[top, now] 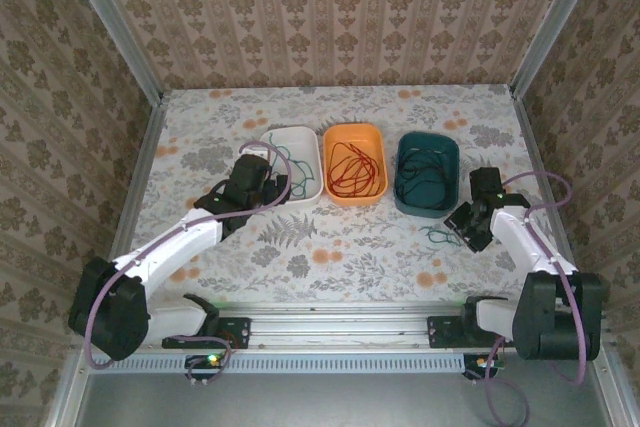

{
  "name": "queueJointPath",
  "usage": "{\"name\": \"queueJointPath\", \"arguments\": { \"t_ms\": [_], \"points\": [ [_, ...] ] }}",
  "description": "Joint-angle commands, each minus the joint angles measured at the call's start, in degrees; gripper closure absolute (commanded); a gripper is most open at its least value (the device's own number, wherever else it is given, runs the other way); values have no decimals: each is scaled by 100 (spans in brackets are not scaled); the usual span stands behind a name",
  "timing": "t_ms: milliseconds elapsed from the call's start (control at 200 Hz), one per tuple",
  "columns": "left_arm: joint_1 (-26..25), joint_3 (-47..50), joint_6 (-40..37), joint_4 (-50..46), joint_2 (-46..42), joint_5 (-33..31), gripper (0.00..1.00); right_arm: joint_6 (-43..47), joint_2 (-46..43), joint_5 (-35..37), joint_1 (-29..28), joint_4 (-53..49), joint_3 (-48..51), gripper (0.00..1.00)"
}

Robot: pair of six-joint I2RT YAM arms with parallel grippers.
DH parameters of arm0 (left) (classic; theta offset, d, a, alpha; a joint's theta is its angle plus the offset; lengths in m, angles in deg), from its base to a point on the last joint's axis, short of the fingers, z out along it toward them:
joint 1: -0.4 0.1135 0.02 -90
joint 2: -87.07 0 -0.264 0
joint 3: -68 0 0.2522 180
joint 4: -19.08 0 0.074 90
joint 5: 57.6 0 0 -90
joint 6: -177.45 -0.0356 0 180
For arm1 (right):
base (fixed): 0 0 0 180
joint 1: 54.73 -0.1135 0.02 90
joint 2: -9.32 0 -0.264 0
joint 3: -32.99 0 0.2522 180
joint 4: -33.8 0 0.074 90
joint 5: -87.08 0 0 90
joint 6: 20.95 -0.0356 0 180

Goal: Untangle the cables

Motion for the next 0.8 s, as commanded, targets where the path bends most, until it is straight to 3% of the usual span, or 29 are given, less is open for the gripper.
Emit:
{"name": "queueJointPath", "arguments": {
  "t_ms": [0, 215, 450, 635, 795],
  "points": [
    [-37, 98, 49, 15, -166, -123, 13, -354, 82, -504, 14, 266, 119, 46],
    [-37, 105, 81, 33, -170, -172, 13, -913, 177, -1017, -31, 451, 338, 46],
    [-37, 107, 73, 52, -148, -157, 13, -1085, 138, -977, -69, 657, 489, 50],
    [-37, 107, 85, 42, -183, -113, 13, -1238, 220, -926, -150, 1182, 593, 67],
    [-37, 116, 82, 11, -201, -134, 12, -1242, 225, -840, -231, 1264, 601, 90]
  ]
}}
